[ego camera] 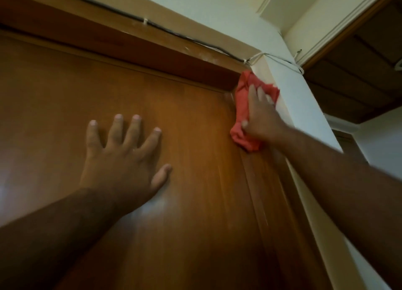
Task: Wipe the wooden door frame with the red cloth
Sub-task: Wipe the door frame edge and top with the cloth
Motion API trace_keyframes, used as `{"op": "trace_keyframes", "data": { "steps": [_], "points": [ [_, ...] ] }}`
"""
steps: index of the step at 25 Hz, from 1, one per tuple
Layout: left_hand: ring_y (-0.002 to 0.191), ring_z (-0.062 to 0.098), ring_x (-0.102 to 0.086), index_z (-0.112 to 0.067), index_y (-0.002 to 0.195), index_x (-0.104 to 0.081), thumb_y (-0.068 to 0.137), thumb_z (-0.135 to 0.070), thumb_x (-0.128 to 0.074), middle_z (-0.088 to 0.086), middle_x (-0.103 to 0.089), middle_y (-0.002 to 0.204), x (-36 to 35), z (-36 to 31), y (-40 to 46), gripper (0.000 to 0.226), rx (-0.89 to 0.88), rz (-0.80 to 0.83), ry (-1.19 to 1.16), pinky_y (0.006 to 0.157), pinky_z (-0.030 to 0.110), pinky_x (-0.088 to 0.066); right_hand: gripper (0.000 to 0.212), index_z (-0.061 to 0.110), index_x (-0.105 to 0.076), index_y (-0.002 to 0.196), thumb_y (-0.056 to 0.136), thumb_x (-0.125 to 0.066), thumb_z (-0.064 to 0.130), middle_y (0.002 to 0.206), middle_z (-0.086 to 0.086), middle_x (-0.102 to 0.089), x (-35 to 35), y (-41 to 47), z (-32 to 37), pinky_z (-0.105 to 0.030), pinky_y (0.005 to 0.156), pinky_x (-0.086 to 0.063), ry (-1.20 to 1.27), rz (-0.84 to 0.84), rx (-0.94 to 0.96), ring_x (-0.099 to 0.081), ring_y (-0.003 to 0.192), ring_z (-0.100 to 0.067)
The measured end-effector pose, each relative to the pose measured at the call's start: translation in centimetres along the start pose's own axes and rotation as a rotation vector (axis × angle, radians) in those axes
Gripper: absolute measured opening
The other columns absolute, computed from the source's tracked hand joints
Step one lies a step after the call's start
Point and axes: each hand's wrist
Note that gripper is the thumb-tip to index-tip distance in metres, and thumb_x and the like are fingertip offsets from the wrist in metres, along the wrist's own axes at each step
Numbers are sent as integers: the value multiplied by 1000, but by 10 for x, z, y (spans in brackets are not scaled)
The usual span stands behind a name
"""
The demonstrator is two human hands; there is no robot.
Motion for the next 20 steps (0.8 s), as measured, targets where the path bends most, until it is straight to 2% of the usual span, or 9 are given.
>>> {"op": "trace_keyframes", "data": {
  "steps": [2,3,5,9,11,12,15,17,20],
  "points": [
    [140,47,-40,-31,150,-41,86,-80,-23,19,-45,155,-6,49,8,83,108,11,25,109,68,-24,115,15,9,154,78,-77,13,157,-17,-21,11,50,8,-45,105,-44,188,79,-51,-38,136,-34],
    [141,47,-38,-34,153,-36,86,-81,-22,18,-42,157,-8,77,10,83,134,28,25,110,68,-25,114,19,10,154,79,-75,7,153,-16,-29,16,63,11,-39,89,-55,303,94,-66,-50,124,-29],
    [143,44,-34,-34,158,-24,88,-80,-19,15,-36,161,-12,117,6,85,91,58,17,111,66,-27,105,21,3,155,82,-70,2,145,-15,-40,21,69,17,-28,70,-55,379,28,-61,-58,109,-22],
    [149,36,-32,-36,160,-19,89,-79,-16,10,-31,165,-10,117,0,83,100,84,15,114,61,-25,90,33,-19,151,83,-67,-3,139,-7,-44,8,60,82,-44,63,-61,520,-116,71,-67,94,-32],
    [152,32,-26,-39,161,-14,88,-80,-11,7,-24,168,-6,118,-2,84,87,97,-43,118,57,-22,95,28,-20,151,77,-69,-4,150,-8,-33,-5,56,159,-53,89,-53,491,-163,275,-55,117,-34],
    [154,30,-22,-41,161,-11,86,-81,-7,4,-20,169,-3,121,-2,85,93,108,-82,120,55,-19,97,24,-18,153,75,-70,-3,156,-8,-28,-11,55,198,-51,105,-38,415,-184,384,-41,133,-32],
    [156,26,-16,-44,160,-8,83,-81,-1,1,-13,171,4,122,-5,86,111,115,-127,122,51,-13,104,18,-11,155,74,-75,11,163,-7,-13,-15,55,254,-51,115,-13,238,-217,528,-11,148,-28],
    [157,24,-14,-44,160,-9,83,-80,-1,0,-12,171,9,116,-7,85,119,104,-127,122,52,-11,111,20,-11,154,68,-81,27,161,-7,-18,-11,63,216,-53,115,-19,109,-213,506,-17,146,-30],
    [158,19,-4,-45,159,1,79,-81,5,-2,-2,172,17,129,-12,88,63,173,-106,124,47,-6,102,15,-20,149,67,-79,25,148,-14,-36,2,76,101,-52,107,-37,51,-168,195,-36,134,-35]
  ]
}}
Point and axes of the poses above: each hand's wrist, its own y-axis towards the middle knuckle, its own x-axis out of the back of the hand, z = x × y
